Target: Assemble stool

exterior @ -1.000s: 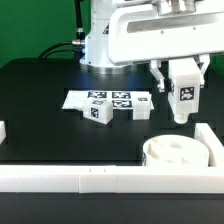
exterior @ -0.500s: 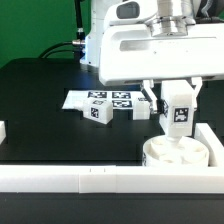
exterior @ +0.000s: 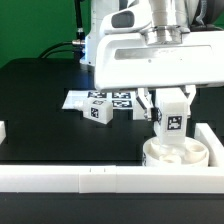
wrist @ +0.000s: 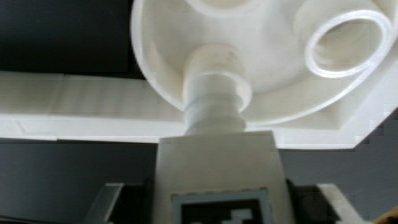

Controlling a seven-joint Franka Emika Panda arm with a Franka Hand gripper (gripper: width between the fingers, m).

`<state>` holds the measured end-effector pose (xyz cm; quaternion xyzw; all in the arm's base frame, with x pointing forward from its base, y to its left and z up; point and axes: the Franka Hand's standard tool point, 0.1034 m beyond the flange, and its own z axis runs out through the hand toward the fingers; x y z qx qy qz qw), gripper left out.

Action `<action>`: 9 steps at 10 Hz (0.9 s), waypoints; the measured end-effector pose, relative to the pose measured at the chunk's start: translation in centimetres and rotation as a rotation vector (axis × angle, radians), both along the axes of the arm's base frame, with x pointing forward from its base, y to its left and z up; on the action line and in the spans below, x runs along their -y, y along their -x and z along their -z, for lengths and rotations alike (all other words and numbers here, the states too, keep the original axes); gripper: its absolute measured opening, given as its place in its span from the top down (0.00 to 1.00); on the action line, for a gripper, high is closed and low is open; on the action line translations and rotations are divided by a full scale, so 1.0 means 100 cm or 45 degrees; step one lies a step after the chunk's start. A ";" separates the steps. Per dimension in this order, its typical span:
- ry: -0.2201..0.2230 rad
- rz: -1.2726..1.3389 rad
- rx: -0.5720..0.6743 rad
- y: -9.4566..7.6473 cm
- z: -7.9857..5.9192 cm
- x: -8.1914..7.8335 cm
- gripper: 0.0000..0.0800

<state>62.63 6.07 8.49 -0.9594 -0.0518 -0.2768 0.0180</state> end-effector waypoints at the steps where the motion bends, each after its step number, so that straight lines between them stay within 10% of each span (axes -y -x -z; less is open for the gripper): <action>1: 0.000 0.004 0.003 -0.004 0.001 0.002 0.58; 9: 0.005 0.004 0.034 -0.001 0.021 -0.001 0.58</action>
Offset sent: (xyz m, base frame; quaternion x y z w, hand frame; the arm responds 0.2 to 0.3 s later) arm 0.0079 0.0063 -0.0059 0.0000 0.0157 0.0086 0.9998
